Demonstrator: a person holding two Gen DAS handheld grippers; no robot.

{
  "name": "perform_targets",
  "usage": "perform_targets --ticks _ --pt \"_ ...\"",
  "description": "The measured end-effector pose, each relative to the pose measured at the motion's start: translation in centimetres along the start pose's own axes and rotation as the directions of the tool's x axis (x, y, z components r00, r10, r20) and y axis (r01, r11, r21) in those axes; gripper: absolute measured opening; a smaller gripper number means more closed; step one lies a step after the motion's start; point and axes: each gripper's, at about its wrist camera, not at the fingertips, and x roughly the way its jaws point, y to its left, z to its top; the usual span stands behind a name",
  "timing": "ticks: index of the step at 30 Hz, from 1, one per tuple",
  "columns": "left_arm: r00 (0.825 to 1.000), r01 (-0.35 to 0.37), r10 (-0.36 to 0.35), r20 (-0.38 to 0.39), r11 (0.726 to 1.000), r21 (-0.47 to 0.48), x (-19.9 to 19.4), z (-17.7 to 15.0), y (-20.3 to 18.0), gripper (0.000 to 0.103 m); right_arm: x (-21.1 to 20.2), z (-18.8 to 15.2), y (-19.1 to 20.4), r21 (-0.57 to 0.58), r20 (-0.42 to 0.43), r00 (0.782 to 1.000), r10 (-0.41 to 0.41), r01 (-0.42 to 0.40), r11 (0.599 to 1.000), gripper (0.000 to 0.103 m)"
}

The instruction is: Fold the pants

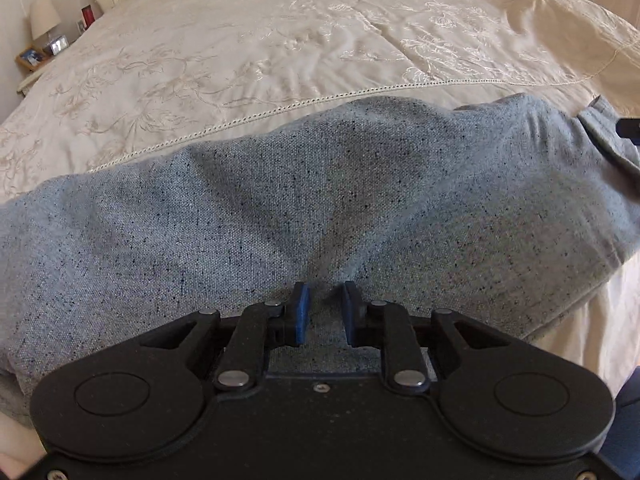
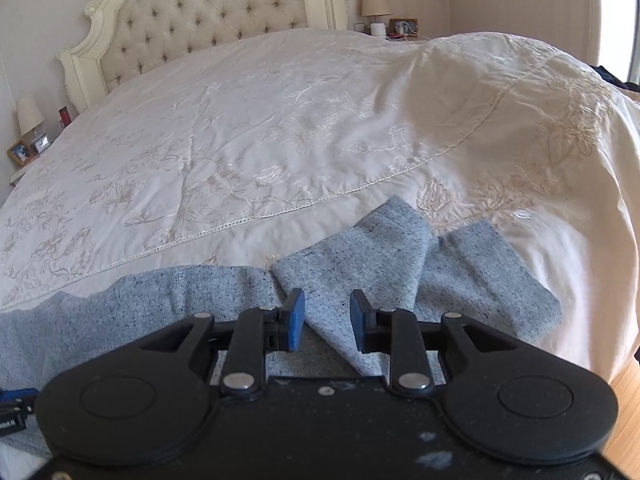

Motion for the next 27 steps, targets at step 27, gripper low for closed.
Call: perform_targets --ticks 27 --pt "0.999 -0.030 0.030 -0.023 0.999 -0.012 0.9 0.8 0.0 0.029 -0.5 -2.3 -9.7 0.230 0.045 0.944 -0.327 0.309 0.923 0.001"
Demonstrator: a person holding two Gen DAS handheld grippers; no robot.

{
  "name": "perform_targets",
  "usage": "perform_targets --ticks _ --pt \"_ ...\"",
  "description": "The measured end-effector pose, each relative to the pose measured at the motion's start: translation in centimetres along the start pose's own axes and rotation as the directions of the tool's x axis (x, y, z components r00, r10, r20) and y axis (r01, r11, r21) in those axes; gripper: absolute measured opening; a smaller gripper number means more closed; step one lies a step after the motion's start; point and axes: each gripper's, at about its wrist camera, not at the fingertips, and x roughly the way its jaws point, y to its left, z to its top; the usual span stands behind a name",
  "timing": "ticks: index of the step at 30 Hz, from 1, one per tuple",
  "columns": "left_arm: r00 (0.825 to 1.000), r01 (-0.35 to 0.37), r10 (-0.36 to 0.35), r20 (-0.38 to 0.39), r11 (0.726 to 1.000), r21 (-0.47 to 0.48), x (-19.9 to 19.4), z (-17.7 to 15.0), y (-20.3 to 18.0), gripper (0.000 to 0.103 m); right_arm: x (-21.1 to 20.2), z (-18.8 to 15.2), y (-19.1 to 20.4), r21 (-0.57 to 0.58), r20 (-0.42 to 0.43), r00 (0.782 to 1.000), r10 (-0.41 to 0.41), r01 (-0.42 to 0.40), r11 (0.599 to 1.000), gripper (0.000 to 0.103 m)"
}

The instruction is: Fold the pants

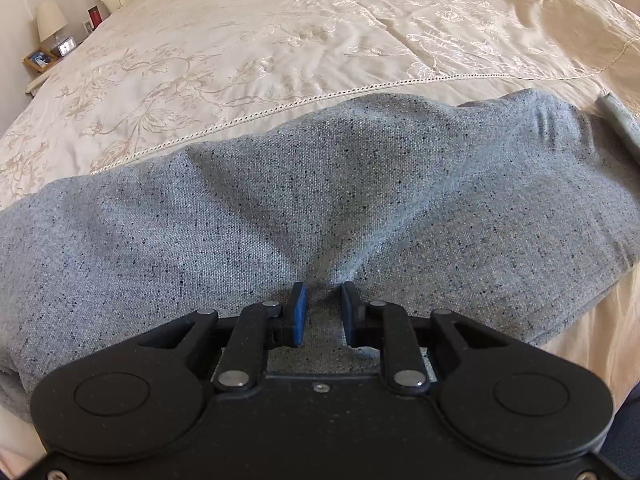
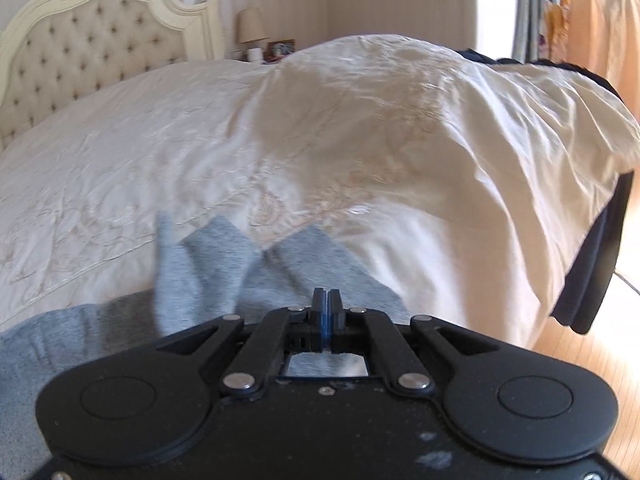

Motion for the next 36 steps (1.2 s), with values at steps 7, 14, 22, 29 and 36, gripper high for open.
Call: perform_targets --ticks 7,14,22,29,36 --pt "1.000 -0.020 0.020 -0.005 1.000 -0.005 0.0 0.1 -0.3 0.029 -2.5 -0.6 2.9 -0.138 0.105 0.988 0.110 -0.095 0.986 0.036" --pt "1.000 -0.004 0.003 -0.018 1.000 -0.027 0.1 0.3 0.1 0.029 -3.0 -3.1 13.1 -0.495 0.122 0.970 0.212 -0.126 0.860 0.039" --pt "0.997 0.056 -0.058 -0.045 0.997 -0.060 0.2 0.8 1.3 0.029 1.4 -4.4 16.9 -0.577 0.040 0.993 0.108 -0.065 0.814 0.027" --pt "0.994 0.088 -0.093 -0.063 0.993 -0.074 0.1 1.2 1.8 0.029 0.6 -0.1 7.6 -0.191 0.004 0.990 0.141 -0.138 0.972 0.006" --pt "0.992 0.107 -0.111 -0.058 0.992 -0.060 -0.4 1.4 2.0 0.029 1.4 0.5 -0.5 0.063 -0.056 0.997 0.050 -0.047 0.997 0.007"
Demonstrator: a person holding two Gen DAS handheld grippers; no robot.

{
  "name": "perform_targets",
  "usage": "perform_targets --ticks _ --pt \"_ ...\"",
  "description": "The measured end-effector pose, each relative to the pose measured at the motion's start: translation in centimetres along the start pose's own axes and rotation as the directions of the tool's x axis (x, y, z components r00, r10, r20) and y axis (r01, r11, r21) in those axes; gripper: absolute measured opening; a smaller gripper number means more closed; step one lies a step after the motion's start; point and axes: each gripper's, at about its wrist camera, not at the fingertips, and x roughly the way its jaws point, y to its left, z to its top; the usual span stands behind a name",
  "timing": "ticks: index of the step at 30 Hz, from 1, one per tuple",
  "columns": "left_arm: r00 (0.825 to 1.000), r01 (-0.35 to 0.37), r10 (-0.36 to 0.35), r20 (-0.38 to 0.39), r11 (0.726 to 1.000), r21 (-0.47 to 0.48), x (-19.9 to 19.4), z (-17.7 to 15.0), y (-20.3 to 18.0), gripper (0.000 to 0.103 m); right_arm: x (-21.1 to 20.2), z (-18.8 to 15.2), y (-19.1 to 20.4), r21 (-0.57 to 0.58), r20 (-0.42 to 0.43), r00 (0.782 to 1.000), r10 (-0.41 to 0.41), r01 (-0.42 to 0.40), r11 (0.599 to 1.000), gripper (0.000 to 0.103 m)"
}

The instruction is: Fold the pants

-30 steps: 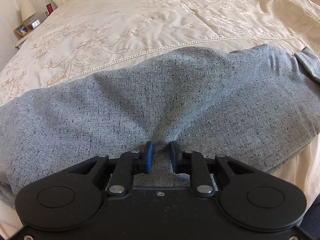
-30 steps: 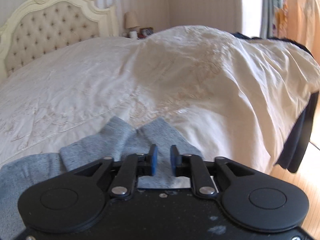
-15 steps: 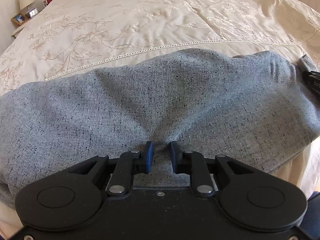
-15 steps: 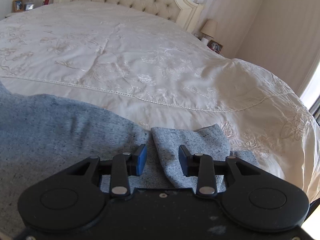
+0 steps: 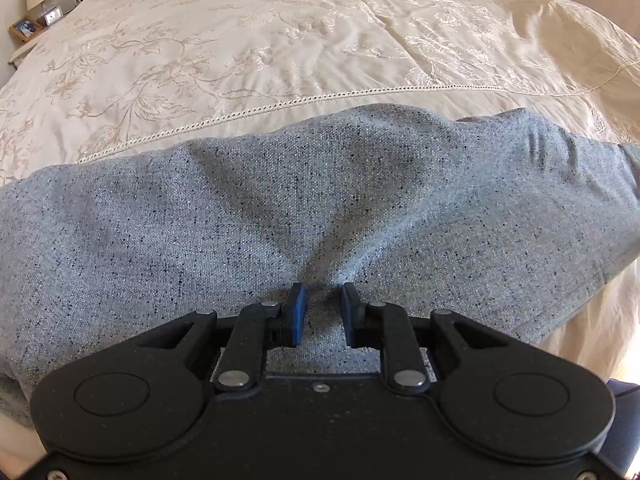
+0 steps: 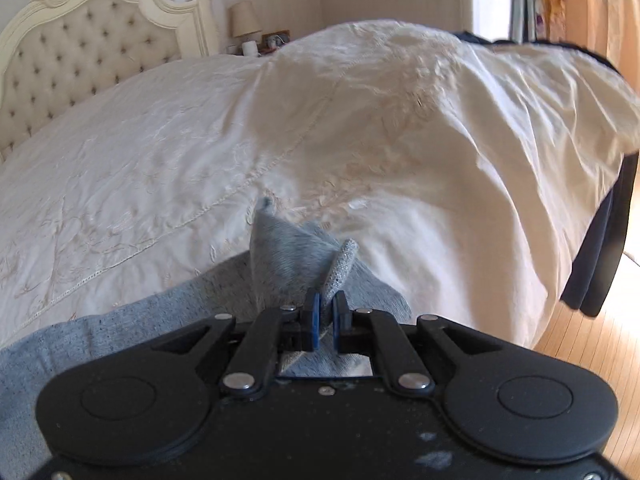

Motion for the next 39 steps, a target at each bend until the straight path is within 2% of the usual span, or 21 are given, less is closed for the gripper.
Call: perform_targets --ticks 3,5,7,10,12,15,16,18,20,22,23,25,27,29,35,37,39 --pt "1.000 0.021 -0.021 -0.017 1.000 -0.009 -0.6 0.3 0.6 0.029 1.7 -1.1 -1.3 0.073 -0.096 0.995 -0.013 0.020 0.997 0.008" --pt "0.999 0.035 -0.036 -0.018 0.999 -0.018 -1.6 0.7 1.2 0.029 2.3 -1.6 -1.5 0.100 -0.132 0.991 -0.037 0.051 0.994 0.013" --pt "0.999 0.044 -0.044 0.020 0.999 -0.016 -3.2 1.4 2.0 0.029 1.8 -1.6 -1.6 0.115 -0.122 0.991 -0.055 0.070 0.991 0.018" --pt "0.994 0.026 -0.026 0.102 1.000 -0.003 -5.3 3.3 3.2 0.029 -0.2 -1.2 -1.0 0.097 -0.059 0.993 -0.098 0.103 0.990 0.019" --pt "0.987 0.000 0.002 0.163 1.000 -0.010 -6.0 5.2 4.3 0.030 -1.8 -0.7 0.0 0.063 -0.010 0.995 -0.098 0.098 0.993 0.019" --pt "0.974 -0.060 0.070 0.214 0.997 -0.055 -5.2 8.0 6.0 0.030 -3.9 0.2 2.6 0.017 0.043 0.999 -0.013 0.012 1.000 0.020" --pt "0.976 -0.072 0.084 0.201 0.995 -0.068 -4.5 8.7 6.4 0.030 -4.4 0.4 3.6 0.002 0.046 0.998 0.033 -0.033 0.999 0.020" --pt "0.988 -0.041 0.053 0.146 0.996 -0.082 -3.0 9.1 7.2 0.029 -5.0 0.6 5.7 -0.029 0.031 0.990 0.135 -0.134 0.991 0.021" --pt "0.998 0.021 -0.016 0.062 0.996 -0.083 -1.6 8.0 7.5 0.029 -5.2 0.5 8.3 -0.059 -0.013 0.967 0.253 -0.254 0.965 0.021" --pt "0.997 0.072 -0.074 -0.026 0.995 -0.063 -0.3 6.1 7.2 0.029 -5.2 0.3 10.9 -0.065 -0.061 0.934 0.351 -0.355 0.933 0.021" --pt "0.992 0.087 -0.093 -0.081 0.994 -0.066 0.5 5.0 7.1 0.029 -5.2 0.1 12.1 -0.075 -0.085 0.918 0.387 -0.393 0.917 0.022" --pt "0.971 0.131 -0.147 -0.187 0.987 -0.094 1.9 3.0 7.1 0.029 -5.2 -0.3 15.0 -0.108 -0.139 0.881 0.452 -0.467 0.878 0.022" --pt "0.977 0.128 -0.138 -0.162 0.989 -0.067 1.3 1.9 6.8 0.029 -5.1 -0.7 18.1 -0.135 -0.193 0.847 0.496 -0.523 0.841 0.023" --pt "0.976 0.128 -0.135 -0.172 0.990 -0.052 0.6 1.6 6.5 0.029 -4.6 -1.0 21.1 -0.143 -0.254 0.810 0.528 -0.571 0.808 0.025" --pt "0.974 0.135 -0.143 -0.175 0.989 -0.057 0.6 1.1 6.5 0.029 -2.1 -1.7 28.9 -0.116 -0.401 0.717 0.571 -0.658 0.744 0.029" --pt "0.974 0.136 -0.144 -0.173 0.989 -0.056 0.6 1.1 6.4 0.029 -1.4 -2.3 30.9 -0.126 -0.440 0.701 0.561 -0.667 0.734 0.029" --pt "0.973 0.148 -0.156 -0.172 0.987 -0.058 0.6 1.3 6.6 0.029 -0.9 -3.3 32.5 -0.165 -0.471 0.709 0.525 -0.656 0.737 0.029"
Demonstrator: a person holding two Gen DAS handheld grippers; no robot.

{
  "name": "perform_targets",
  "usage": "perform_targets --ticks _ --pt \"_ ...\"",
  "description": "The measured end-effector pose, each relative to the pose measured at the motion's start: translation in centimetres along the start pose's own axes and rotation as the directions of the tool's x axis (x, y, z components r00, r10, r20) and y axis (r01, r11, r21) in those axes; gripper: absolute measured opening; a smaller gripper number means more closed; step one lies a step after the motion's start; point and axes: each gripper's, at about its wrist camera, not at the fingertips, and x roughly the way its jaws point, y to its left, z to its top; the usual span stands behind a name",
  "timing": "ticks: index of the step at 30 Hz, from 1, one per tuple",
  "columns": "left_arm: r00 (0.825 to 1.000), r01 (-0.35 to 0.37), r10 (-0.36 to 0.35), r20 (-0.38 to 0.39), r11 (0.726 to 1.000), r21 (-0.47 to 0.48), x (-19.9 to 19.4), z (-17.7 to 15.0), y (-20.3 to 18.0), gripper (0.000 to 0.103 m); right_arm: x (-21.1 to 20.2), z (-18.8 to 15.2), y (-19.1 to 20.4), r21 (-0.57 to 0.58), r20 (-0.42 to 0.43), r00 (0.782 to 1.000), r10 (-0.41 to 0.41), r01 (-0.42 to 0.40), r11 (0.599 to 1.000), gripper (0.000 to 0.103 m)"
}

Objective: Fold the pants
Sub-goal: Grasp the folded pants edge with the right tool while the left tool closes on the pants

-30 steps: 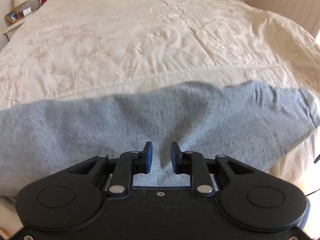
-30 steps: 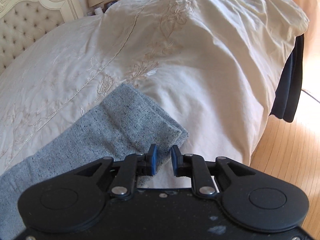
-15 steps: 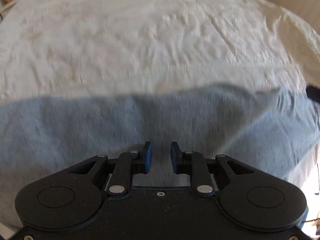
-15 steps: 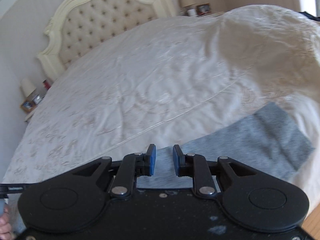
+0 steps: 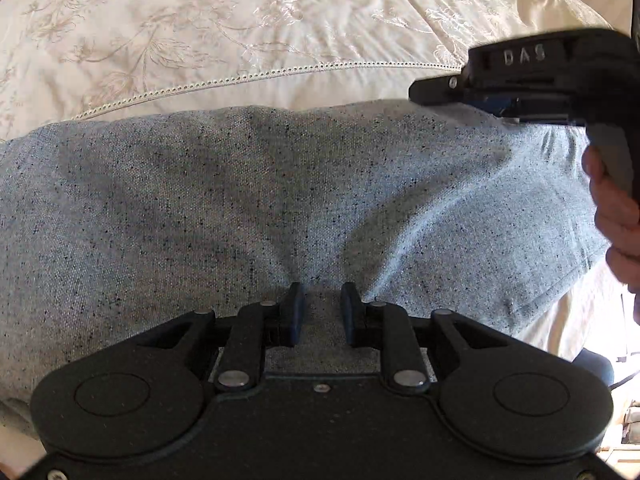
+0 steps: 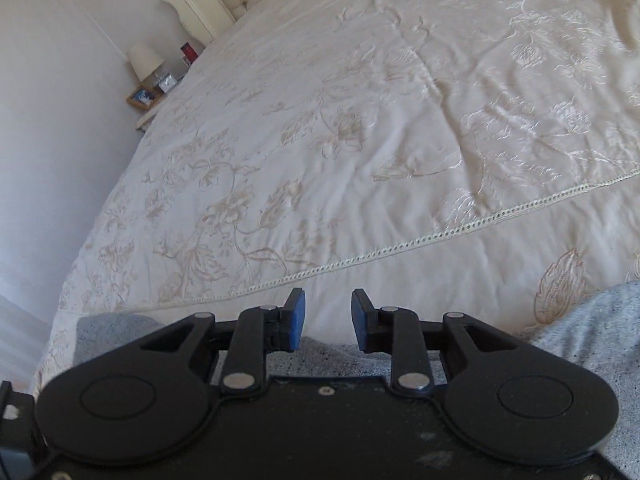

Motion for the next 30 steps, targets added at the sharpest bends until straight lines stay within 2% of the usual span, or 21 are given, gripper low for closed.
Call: perform_targets --ticks 2,5,10,14,18,22,28,30 --pt "1.000 0.018 -0.018 -0.001 1.000 0.002 -0.2 0.2 0.4 0.029 1.1 -0.8 0.5 -0.034 -0.049 0.999 -0.019 0.018 0.999 0.029" --pt "1.000 0.024 -0.024 0.004 1.000 0.009 -1.4 0.9 0.8 0.029 0.7 -3.5 0.4 -0.122 -0.087 0.995 0.047 -0.057 0.991 0.028" --pt "0.992 0.004 -0.012 0.126 0.998 0.067 -5.4 3.0 0.3 0.029 -1.0 -8.0 1.6 -0.345 -0.082 0.996 0.045 -0.071 0.936 0.015" --pt "0.985 -0.015 0.000 0.171 0.996 0.087 -5.9 6.2 -0.1 0.030 -1.7 -10.6 2.2 -0.432 -0.067 0.997 0.047 -0.072 0.899 0.015" --pt "0.991 -0.024 0.007 0.134 0.992 0.128 -4.0 9.3 -1.4 0.030 -1.4 -11.5 2.1 -0.437 -0.066 0.997 0.048 -0.072 0.897 0.015" --pt "0.999 -0.012 0.005 0.032 0.980 0.200 -1.2 10.5 -2.6 0.033 -2.1 -11.8 1.9 -0.439 -0.050 0.996 0.068 -0.083 0.895 0.015" --pt "0.995 -0.098 0.101 -0.003 0.969 0.226 0.7 9.9 -2.3 0.034 -2.5 -12.5 1.9 -0.503 -0.047 0.991 0.124 -0.130 0.854 0.015" --pt "0.991 -0.115 0.127 -0.037 0.965 0.235 1.6 9.9 -1.9 0.034 -2.8 -13.1 1.9 -0.534 -0.050 0.989 0.139 -0.144 0.833 0.015"
